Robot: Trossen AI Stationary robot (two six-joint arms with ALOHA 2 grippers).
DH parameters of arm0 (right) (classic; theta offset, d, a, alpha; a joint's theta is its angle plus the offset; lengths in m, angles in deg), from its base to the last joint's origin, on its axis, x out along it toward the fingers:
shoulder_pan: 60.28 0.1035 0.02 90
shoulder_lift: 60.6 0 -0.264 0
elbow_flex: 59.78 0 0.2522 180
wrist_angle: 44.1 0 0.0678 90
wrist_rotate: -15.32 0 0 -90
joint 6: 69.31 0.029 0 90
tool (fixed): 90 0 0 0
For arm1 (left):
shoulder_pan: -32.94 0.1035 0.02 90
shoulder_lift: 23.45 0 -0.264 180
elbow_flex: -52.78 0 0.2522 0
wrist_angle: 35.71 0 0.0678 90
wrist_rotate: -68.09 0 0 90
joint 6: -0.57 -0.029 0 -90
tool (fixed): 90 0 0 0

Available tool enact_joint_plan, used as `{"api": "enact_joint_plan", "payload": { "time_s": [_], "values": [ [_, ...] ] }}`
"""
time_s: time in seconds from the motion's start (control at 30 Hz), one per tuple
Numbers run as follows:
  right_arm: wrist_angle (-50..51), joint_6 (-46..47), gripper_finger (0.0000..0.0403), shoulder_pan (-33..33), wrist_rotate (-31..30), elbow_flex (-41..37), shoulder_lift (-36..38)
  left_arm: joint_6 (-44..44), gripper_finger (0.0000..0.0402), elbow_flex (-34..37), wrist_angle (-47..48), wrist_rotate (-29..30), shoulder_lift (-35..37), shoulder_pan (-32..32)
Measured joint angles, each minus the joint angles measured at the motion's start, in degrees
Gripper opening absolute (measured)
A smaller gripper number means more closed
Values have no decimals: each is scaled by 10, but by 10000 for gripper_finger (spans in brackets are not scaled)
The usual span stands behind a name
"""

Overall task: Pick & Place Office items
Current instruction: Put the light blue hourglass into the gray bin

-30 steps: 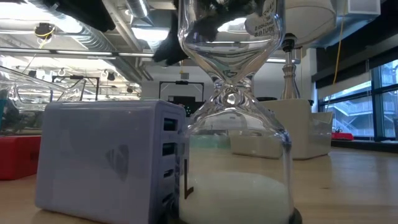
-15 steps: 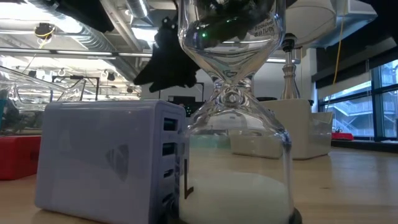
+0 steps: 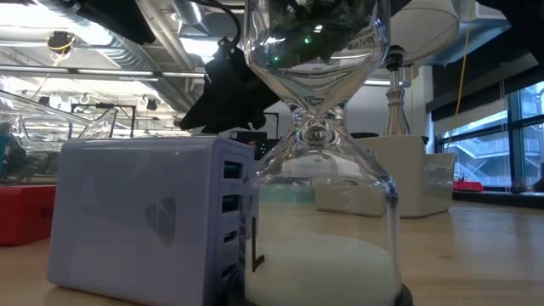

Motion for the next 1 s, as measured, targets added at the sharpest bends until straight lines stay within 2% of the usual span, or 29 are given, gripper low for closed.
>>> {"api": "enact_joint_plan", "payload": {
  "time_s": [0.53, 0.67, 0.8, 1.0],
  "values": [
    [38, 66, 394, 1, -9, 0, 0, 0, 184, 0, 0, 0, 0, 0],
    [48, 89, 392, 1, -30, 0, 0, 0, 184, 0, -1, 0, 0, 0],
    [56, 105, 371, 1, -38, 0, 0, 0, 184, 0, -1, 0, 0, 0],
    [56, 109, 314, 1, -38, 0, 0, 0, 184, 0, 0, 0, 0, 0]
  ]
}}
